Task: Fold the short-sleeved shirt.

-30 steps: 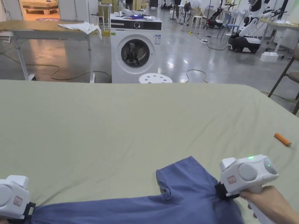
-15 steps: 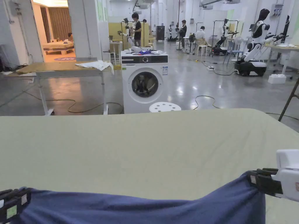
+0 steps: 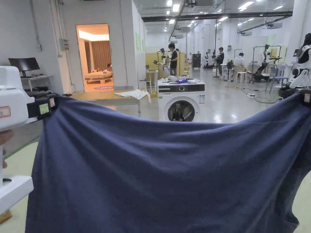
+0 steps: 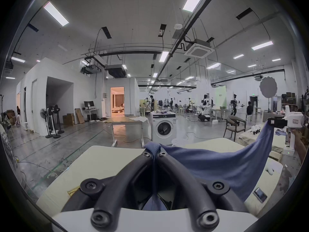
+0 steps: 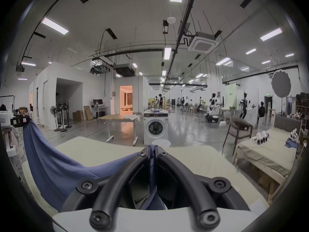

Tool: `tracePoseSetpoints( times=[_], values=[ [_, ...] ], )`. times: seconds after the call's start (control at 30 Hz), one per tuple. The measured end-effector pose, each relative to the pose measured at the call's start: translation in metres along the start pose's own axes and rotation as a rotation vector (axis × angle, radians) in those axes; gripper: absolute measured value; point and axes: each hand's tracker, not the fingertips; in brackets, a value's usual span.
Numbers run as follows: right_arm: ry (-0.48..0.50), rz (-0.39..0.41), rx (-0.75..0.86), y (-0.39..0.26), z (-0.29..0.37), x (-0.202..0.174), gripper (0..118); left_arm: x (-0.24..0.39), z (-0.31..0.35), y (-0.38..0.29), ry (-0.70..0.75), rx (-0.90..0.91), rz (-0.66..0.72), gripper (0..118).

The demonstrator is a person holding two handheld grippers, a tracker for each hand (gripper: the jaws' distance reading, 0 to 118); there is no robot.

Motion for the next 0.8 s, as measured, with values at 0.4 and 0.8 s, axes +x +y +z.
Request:
tracePoseSetpoints(
  times=[0.4, 0.8],
  values=[
    [-0.162, 0.159, 0.036, 0.092, -0.122, -0.026, 2, -0.031, -0.127, 0.057, 0.132, 0.020, 0.070, 0],
    [-0.252, 0.137, 0.176, 0.143, -0.206, -0.052, 2, -0.036, -0.206, 0.084, 0.188, 0.052, 0.073, 0]
  ],
)
